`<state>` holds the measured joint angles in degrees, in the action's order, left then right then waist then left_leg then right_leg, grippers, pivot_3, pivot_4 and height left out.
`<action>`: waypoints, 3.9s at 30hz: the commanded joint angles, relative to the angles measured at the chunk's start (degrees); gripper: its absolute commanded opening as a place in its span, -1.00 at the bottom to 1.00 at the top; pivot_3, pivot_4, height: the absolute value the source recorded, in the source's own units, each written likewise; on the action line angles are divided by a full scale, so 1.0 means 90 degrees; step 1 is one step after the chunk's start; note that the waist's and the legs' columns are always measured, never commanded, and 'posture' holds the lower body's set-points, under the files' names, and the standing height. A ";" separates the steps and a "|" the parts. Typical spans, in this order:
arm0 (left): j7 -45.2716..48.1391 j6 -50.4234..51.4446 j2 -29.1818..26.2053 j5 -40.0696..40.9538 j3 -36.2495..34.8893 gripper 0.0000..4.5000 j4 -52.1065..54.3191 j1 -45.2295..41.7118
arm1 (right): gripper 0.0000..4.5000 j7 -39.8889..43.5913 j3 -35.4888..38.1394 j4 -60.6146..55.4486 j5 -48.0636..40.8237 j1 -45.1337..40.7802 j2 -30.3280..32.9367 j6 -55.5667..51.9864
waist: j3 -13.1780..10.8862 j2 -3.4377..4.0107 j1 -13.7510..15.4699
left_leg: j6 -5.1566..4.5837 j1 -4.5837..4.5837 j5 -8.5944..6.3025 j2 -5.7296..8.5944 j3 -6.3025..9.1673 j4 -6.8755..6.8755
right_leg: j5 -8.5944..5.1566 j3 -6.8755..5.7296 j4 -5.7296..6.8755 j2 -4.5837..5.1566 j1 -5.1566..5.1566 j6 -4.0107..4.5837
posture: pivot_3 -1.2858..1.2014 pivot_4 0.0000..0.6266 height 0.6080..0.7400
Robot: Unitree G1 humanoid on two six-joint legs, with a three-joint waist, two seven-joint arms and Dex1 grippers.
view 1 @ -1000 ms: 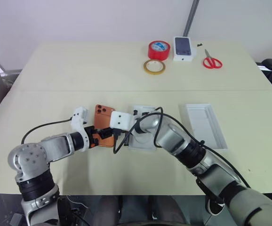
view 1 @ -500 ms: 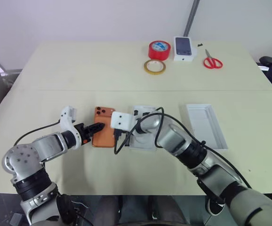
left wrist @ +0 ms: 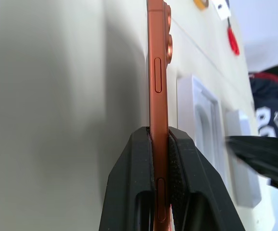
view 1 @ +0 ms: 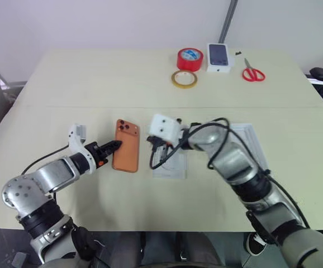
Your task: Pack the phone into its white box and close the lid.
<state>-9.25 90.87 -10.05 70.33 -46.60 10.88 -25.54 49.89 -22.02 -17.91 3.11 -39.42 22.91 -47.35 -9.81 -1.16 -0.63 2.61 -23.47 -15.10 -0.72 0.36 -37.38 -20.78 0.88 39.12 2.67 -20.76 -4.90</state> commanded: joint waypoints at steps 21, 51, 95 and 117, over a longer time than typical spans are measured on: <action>-0.2141 -0.2885 0.0257 0.2943 0.3915 -0.93 -0.0181 0.0417 | -1.00 -0.0110 0.3093 -0.1600 -0.2561 0.2295 0.1835 -0.0052 | -0.0011 -0.0014 0.0025 | -0.0003 0.0005 -0.0001 -0.0003 -0.0004 -0.0008 | 0.0000 0.0008 -0.0008 -0.0011 0.0016 -0.0001 | 0.03 -0.52 1.00; 0.1594 -0.3926 -0.3478 -0.1312 0.5956 -0.39 0.1091 0.0395 | -1.00 -0.0660 0.1067 -0.0831 -0.1300 0.1955 0.2669 0.0203 | -0.0018 -0.0006 -0.0002 | 0.0001 0.0012 0.0002 -0.0001 -0.0003 0.0006 | -0.0002 0.0009 -0.0018 -0.0017 0.0018 0.0003 | 0.03 -0.52 1.00; 0.5451 -0.4198 0.0229 -0.5593 0.8549 -0.84 -0.1122 -0.1657 | -1.00 -0.0425 0.1962 -0.1874 -0.0646 0.3720 0.3648 -0.0391 | -0.0015 0.0002 0.0150 | -0.0081 -0.0011 -0.0042 0.0003 0.0003 -0.0063 | -0.0001 -0.0001 -0.0017 -0.0008 0.0039 -0.0001 | 0.03 -0.52 1.00; 0.5683 -0.4824 -0.0340 -0.5734 0.7755 -0.86 -0.0755 -0.1429 | -0.37 0.0181 0.3430 -0.1934 -0.1742 0.3225 0.3986 -0.1630 | -0.0016 0.0009 0.0136 | -0.0081 -0.0010 -0.0042 0.0001 0.0002 -0.0063 | -0.0001 0.0001 -0.0013 -0.0010 0.0037 -0.0001 | 0.03 -0.52 1.00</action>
<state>40.75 50.72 -12.26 18.21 26.37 0.65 -38.09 50.93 4.64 -32.99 -10.28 -8.96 57.56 -59.03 -9.96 -1.08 0.59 1.89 -23.56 -15.48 -0.74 0.38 -37.95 -20.79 0.89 39.01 2.59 -20.43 -4.91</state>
